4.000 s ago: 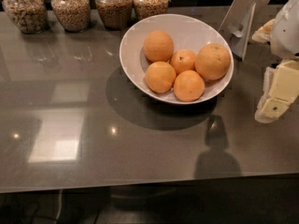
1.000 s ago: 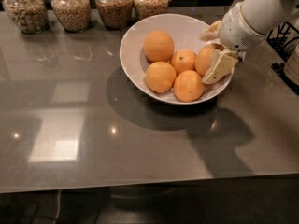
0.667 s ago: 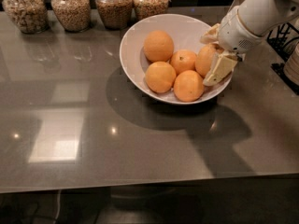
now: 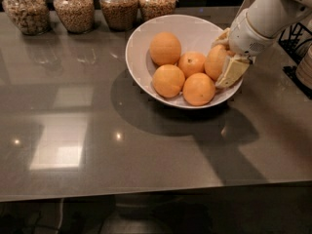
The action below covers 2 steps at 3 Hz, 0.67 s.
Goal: Pick orange from white bowl
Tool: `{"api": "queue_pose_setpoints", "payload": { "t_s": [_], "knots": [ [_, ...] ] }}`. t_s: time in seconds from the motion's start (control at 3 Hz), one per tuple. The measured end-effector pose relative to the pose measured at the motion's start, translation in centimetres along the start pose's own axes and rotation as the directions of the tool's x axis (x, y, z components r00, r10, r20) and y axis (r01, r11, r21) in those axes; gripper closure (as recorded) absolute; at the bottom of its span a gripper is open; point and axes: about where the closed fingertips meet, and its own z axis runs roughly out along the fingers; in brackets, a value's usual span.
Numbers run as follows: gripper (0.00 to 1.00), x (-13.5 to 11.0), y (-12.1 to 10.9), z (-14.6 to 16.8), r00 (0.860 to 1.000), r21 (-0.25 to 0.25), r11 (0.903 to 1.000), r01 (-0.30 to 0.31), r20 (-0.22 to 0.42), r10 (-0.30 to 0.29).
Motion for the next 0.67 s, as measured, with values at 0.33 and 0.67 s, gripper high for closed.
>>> {"api": "queue_pose_setpoints", "payload": {
  "t_s": [0.33, 0.67],
  "knots": [
    [0.47, 0.05, -0.05, -0.12, 1.000, 0.000, 1.0000, 0.007, -0.008, -0.007],
    [0.71, -0.15, 0.07, -0.67, 1.000, 0.002, 0.9999, 0.017, -0.012, -0.017]
  ]
}}
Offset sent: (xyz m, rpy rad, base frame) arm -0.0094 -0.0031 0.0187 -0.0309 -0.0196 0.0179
